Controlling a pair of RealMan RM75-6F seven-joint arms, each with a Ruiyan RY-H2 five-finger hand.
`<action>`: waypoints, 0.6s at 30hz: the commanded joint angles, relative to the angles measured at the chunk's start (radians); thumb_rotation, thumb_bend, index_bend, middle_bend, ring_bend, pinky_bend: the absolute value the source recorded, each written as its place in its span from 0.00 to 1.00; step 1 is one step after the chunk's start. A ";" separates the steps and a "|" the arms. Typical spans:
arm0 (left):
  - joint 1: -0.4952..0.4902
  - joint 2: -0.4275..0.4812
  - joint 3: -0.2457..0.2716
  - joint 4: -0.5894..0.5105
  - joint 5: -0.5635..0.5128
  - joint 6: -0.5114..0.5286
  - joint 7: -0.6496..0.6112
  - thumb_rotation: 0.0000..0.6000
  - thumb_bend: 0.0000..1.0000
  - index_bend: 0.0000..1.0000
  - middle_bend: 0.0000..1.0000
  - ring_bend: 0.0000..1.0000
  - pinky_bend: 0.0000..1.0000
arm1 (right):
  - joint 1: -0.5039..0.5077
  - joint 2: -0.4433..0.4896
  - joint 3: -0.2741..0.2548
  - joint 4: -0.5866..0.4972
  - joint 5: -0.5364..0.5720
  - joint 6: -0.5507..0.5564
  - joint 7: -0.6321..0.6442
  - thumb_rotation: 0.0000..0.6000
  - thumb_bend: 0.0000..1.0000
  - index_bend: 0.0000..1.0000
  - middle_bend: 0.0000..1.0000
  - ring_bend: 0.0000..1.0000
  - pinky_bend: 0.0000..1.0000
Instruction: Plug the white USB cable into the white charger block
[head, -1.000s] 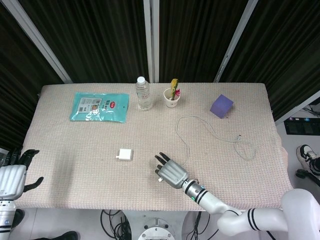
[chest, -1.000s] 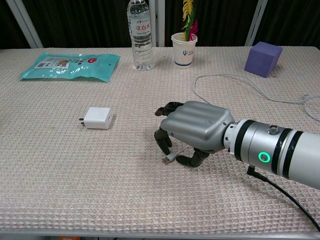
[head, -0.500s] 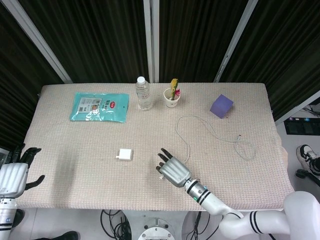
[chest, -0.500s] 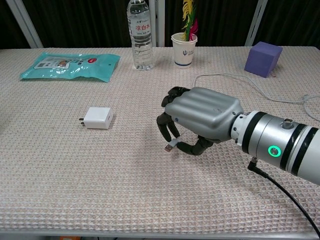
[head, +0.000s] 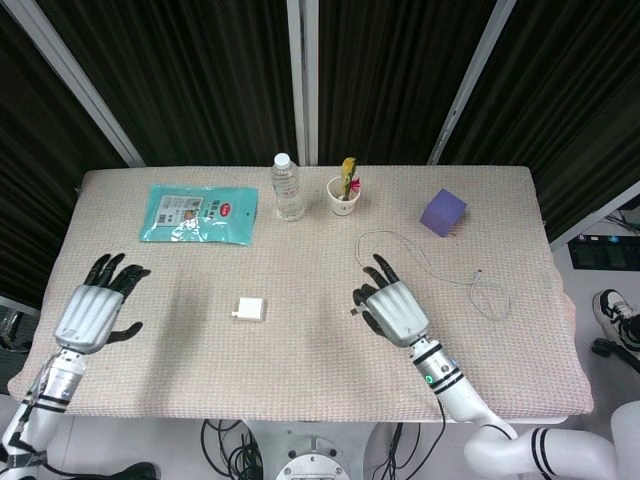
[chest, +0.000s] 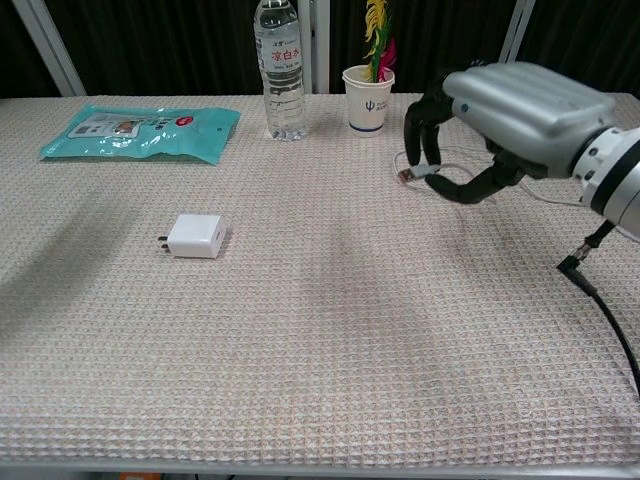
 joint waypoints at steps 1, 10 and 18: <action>-0.138 -0.082 -0.042 0.018 -0.059 -0.172 0.018 1.00 0.16 0.20 0.16 0.00 0.00 | -0.016 0.050 0.039 -0.037 -0.001 0.032 0.020 1.00 0.37 0.59 0.52 0.18 0.00; -0.276 -0.283 -0.064 0.107 -0.246 -0.319 0.119 1.00 0.19 0.23 0.19 0.00 0.00 | -0.040 0.151 0.078 -0.108 0.017 0.051 0.032 1.00 0.37 0.59 0.52 0.18 0.00; -0.321 -0.411 -0.038 0.174 -0.374 -0.323 0.236 1.00 0.19 0.25 0.20 0.00 0.00 | -0.050 0.168 0.075 -0.101 0.022 0.039 0.056 1.00 0.38 0.59 0.51 0.18 0.00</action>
